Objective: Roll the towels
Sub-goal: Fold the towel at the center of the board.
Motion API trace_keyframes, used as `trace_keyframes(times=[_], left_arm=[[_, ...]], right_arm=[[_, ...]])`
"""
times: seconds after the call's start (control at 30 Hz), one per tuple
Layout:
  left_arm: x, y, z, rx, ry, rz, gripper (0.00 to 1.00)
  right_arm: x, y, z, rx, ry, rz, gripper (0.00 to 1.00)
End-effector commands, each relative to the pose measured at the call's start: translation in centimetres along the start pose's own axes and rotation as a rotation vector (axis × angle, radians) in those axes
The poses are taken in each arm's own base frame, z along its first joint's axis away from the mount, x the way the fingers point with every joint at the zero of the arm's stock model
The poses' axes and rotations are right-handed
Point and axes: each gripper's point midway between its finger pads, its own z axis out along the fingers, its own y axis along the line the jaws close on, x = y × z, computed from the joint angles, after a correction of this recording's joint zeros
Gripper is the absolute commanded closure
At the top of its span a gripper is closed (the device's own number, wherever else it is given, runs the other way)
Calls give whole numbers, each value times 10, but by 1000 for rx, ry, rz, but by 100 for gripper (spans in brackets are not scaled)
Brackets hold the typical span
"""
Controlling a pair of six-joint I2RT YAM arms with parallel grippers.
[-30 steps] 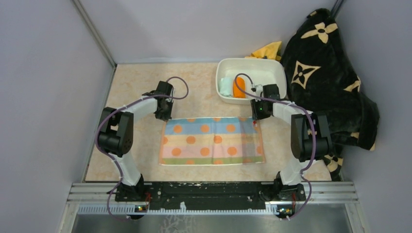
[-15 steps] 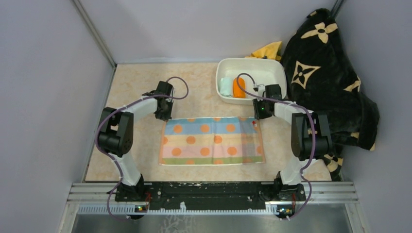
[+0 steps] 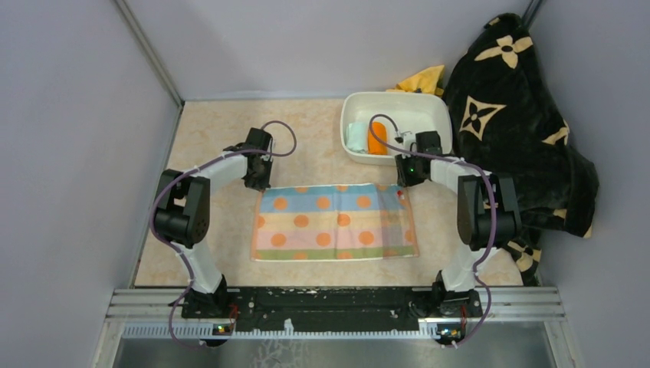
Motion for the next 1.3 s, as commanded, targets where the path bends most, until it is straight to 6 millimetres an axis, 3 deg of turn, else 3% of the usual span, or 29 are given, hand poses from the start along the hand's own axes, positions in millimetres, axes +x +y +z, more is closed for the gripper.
trace_keyframes(times=[0.0, 0.3, 0.43, 0.5, 0.67, 0.93, 1.13, 1.27], left_arm=[[39, 6, 11, -15, 124, 0, 100], [38, 10, 11, -20, 122, -24, 100], [34, 11, 7, -11, 110, -44, 100], [32, 11, 5, -4, 99, -53, 100], [9, 5, -9, 55, 35, -92, 100], [-54, 6, -44, 112, -158, -129, 100], [-94, 16, -72, 126, -303, -137, 100], [-109, 17, -86, 138, -368, -127, 100]], right_arm=[[62, 14, 10, -6, 234, -3, 73], [65, 1, 0, 84, 255, -8, 82], [64, 0, -4, 96, 260, 0, 98], [59, -1, -8, 109, 243, -2, 100], [18, -5, -28, 146, 111, -12, 100], [-58, -21, -87, 278, -138, -30, 100], [-87, -29, -114, 320, -236, -21, 100], [-98, -33, -124, 344, -273, -25, 100]])
